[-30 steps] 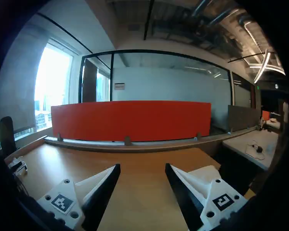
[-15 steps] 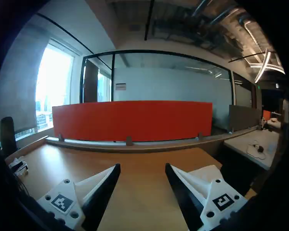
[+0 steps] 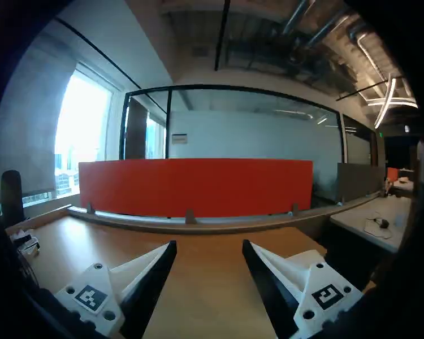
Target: Fold towel
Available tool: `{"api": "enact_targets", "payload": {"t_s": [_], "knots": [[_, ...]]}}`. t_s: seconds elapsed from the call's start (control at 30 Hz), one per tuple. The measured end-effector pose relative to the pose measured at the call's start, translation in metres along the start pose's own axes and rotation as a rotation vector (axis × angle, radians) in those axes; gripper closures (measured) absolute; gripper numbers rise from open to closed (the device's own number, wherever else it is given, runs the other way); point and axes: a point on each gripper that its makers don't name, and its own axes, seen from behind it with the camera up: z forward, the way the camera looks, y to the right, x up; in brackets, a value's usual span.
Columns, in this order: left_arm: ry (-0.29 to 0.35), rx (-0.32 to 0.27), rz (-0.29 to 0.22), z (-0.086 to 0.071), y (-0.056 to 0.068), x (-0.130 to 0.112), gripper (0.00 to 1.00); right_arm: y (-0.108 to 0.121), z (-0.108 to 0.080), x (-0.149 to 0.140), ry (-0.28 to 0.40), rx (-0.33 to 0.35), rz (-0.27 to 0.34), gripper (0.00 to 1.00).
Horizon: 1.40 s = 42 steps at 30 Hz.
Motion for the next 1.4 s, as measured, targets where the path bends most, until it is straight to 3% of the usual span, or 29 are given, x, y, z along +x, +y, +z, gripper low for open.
{"api": "enact_targets", "payload": {"t_s": [0.57, 1.4], "knots": [[0.0, 0.0, 0.0, 0.0, 0.001, -0.001, 0.0, 0.04, 0.005, -0.062, 0.019, -0.044, 0.03, 0.1], [0.0, 0.0, 0.0, 0.0, 0.001, -0.001, 0.0, 0.04, 0.011, -0.114, 0.005, -0.027, 0.075, 0.1]]}}
